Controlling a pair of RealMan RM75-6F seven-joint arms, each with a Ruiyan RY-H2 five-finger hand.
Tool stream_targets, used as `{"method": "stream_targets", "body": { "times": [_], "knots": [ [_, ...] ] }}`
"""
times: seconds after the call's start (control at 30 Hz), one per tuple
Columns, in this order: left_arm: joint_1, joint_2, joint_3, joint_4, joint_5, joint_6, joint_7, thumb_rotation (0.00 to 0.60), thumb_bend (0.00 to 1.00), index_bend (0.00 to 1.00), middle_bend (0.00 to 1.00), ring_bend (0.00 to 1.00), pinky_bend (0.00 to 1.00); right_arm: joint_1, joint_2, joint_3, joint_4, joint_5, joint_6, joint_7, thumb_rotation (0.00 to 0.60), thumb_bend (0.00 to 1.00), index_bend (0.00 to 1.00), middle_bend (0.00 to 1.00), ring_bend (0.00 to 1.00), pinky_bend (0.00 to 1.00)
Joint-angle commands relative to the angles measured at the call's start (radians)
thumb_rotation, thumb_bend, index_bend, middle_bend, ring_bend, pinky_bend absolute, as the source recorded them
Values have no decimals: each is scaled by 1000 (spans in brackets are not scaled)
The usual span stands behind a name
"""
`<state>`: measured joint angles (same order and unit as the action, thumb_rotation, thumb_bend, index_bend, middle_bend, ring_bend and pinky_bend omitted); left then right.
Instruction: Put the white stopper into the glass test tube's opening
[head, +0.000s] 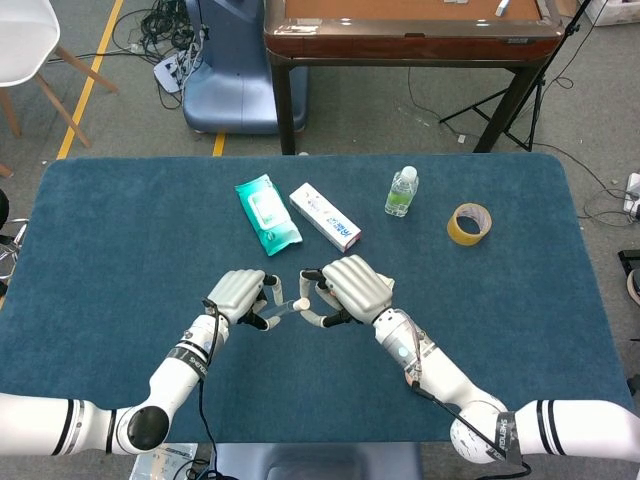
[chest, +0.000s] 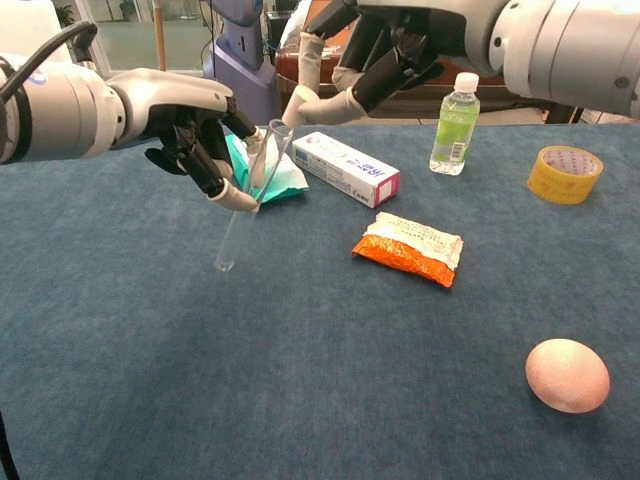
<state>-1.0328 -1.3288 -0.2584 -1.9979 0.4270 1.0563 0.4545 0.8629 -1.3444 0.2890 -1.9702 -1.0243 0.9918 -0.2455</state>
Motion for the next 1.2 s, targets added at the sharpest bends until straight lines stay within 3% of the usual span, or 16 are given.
{"method": "stream_targets", "body": {
  "times": [0.03,1.2],
  "knots": [
    [-3,-1,1,-2,-3,2,1,600,270,658,1000,1000,1000,3,0,-2,-1,4,-2,-4,600,354,611,912,978,1000],
    [-40,-11,9,-9,-36,19,20,600,270,654,1000,1000,1000,35,-29,-25,28,37,-7,-25,600,355,612,912,977,1000]
  ]
}}
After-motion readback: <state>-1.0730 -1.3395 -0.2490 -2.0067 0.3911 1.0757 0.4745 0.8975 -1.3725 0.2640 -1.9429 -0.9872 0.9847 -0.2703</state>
